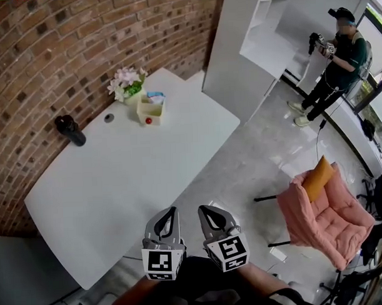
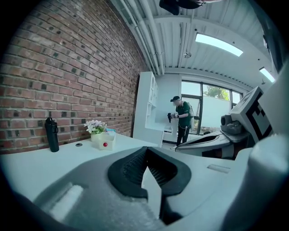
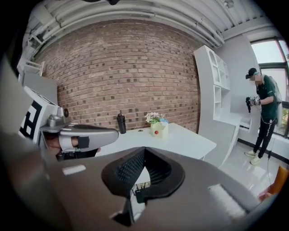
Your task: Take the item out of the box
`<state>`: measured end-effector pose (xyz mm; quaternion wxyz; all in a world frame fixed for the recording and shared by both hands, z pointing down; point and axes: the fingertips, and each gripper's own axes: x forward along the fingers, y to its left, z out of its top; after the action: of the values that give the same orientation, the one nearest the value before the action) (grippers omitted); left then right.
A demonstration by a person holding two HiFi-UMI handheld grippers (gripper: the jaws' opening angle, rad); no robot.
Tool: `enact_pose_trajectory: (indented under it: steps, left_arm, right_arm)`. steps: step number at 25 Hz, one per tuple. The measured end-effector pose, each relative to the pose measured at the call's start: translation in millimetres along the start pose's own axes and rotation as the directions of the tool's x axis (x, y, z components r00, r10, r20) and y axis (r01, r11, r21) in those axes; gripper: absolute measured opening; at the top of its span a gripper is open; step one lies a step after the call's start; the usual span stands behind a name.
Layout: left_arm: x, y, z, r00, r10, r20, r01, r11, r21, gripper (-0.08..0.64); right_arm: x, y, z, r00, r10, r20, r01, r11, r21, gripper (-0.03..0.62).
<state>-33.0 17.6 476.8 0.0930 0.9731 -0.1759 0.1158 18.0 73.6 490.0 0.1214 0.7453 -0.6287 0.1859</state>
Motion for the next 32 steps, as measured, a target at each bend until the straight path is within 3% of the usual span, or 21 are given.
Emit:
enact_pose_trajectory:
  steps: [6,14,25,32]
  left_arm:
    - [25.1,45.2,17.7,1.000,0.017,0.026,-0.016,1.000,-0.020,0.005]
    - [37.9,75.1,28.6,0.998,0.041,0.044,-0.039,0.998,-0.058,0.005]
    - [56.3,114.0,47.9,0.983,0.166,0.084,-0.159,0.984,-0.081,0.005]
    - [96.8,139.2,51.0,0.953,0.296,0.059,-0.288,0.950,-0.121,0.005]
  right_arm:
    - [44.5,-0.1,35.6,1.000,0.004,0.016,-0.003,0.999,-0.050,0.000]
    - [78.3,8.5,57.6,0.999,0.036,-0.005,-0.036,0.993,-0.108,0.000]
    - [132.3,10.7,90.7,0.986,0.167,0.005,-0.163,0.967,-0.195,0.000]
    - [180.7,-15.5,100.9,0.959,0.281,-0.032,-0.281,0.937,-0.208,0.001]
